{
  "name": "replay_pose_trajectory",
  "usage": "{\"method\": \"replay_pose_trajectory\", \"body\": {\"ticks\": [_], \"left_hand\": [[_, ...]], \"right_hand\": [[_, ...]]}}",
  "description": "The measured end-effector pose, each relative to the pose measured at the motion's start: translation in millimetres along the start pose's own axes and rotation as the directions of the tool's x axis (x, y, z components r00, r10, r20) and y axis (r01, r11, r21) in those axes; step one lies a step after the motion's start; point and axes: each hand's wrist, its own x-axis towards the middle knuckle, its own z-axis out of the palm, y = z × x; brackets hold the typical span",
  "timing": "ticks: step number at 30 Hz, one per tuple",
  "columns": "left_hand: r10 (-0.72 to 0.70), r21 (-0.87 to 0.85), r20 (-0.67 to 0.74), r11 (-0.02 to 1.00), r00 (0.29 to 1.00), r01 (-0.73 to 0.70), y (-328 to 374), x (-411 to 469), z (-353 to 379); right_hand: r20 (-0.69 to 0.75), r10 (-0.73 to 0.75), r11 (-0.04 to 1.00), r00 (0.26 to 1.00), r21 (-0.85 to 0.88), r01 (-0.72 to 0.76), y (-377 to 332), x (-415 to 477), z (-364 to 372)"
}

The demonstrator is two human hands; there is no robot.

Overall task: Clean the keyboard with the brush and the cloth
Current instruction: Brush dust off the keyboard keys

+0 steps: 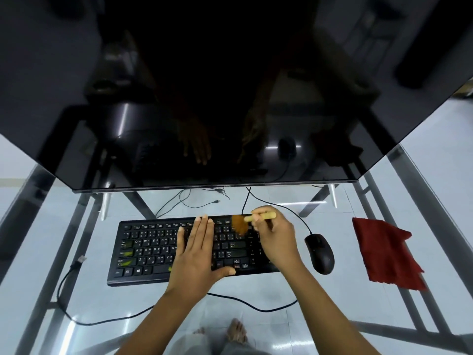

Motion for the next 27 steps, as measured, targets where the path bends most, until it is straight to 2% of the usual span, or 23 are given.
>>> {"method": "replay_pose_trajectory", "body": {"ticks": [1,2,4,5,6,9,10,12,13,16,17,18,20,21,22,25,27], "left_hand": [[-0.019,0.005,-0.016,1.000,1.000,0.019,-1,-3,1],[-0.041,0.008,-0.033,0.999,0.999,0.041,-2,-5,2],[-0.075,0.003,-0.055,0.997,0.996,0.075,-6,-8,2],[-0.088,0.000,-0.062,0.996,0.994,0.088,-8,-10,3],[-0.098,-0.001,-0.065,0.995,0.993,0.098,-10,-12,3],[-0.115,-0.008,-0.076,0.993,0.990,0.115,-12,-15,3],[-0.120,-0.009,-0.077,0.993,0.990,0.120,-13,-16,3],[-0.128,-0.009,-0.069,0.992,0.989,0.128,-17,-19,3],[-0.131,-0.011,-0.066,0.991,0.989,0.130,-19,-20,3],[-0.124,-0.025,-0.056,0.992,0.991,0.123,-27,-25,1],[-0.122,-0.022,-0.056,0.992,0.991,0.121,-31,-26,0],[-0.118,-0.016,-0.054,0.993,0.991,0.118,-35,-28,-1],[-0.115,0.002,-0.037,0.993,0.993,0.116,-43,-32,-2],[-0.119,0.012,-0.028,0.993,0.993,0.119,-46,-34,-2],[-0.124,0.020,-0.021,0.992,0.992,0.124,-49,-36,-1],[-0.148,0.023,-0.010,0.989,0.989,0.148,-50,-39,1],[-0.155,0.019,-0.012,0.988,0.988,0.155,-50,-41,2]], "right_hand": [[-0.083,-0.009,1.000,0.997,0.008,0.009,-1,1,2],[-0.102,-0.001,0.999,0.995,0.047,0.006,-3,-1,5],[0.063,0.079,0.986,0.995,0.141,-0.087,-5,-5,16],[0.152,0.097,0.983,0.984,0.142,-0.119,-8,-9,23],[0.167,0.083,0.990,0.982,0.101,-0.101,-10,-12,28],[-0.056,-0.020,0.998,0.998,0.055,0.024,-11,-9,33],[-0.040,-0.010,0.996,0.999,0.091,0.013,-11,-8,33],[0.152,0.029,0.992,0.988,0.113,-0.047,-14,-11,37],[0.194,0.013,0.997,0.981,0.069,-0.027,-14,-12,39],[-0.013,-0.209,0.978,0.978,-0.017,0.209,-13,-15,36],[0.002,-0.261,0.965,0.965,-0.023,0.261,-13,-18,34],[0.094,-0.301,0.952,0.949,-0.033,0.306,-12,-22,32],[0.373,-0.272,0.936,0.887,-0.109,0.333,-11,-35,29],[0.456,-0.230,0.942,0.860,-0.116,0.314,-12,-40,27],[0.473,-0.208,0.961,0.856,-0.062,0.268,-14,-44,26],[0.361,-0.189,0.982,0.913,0.058,0.180,-20,-43,26],[0.401,-0.116,0.993,0.909,0.054,0.103,-20,-39,31]]}}
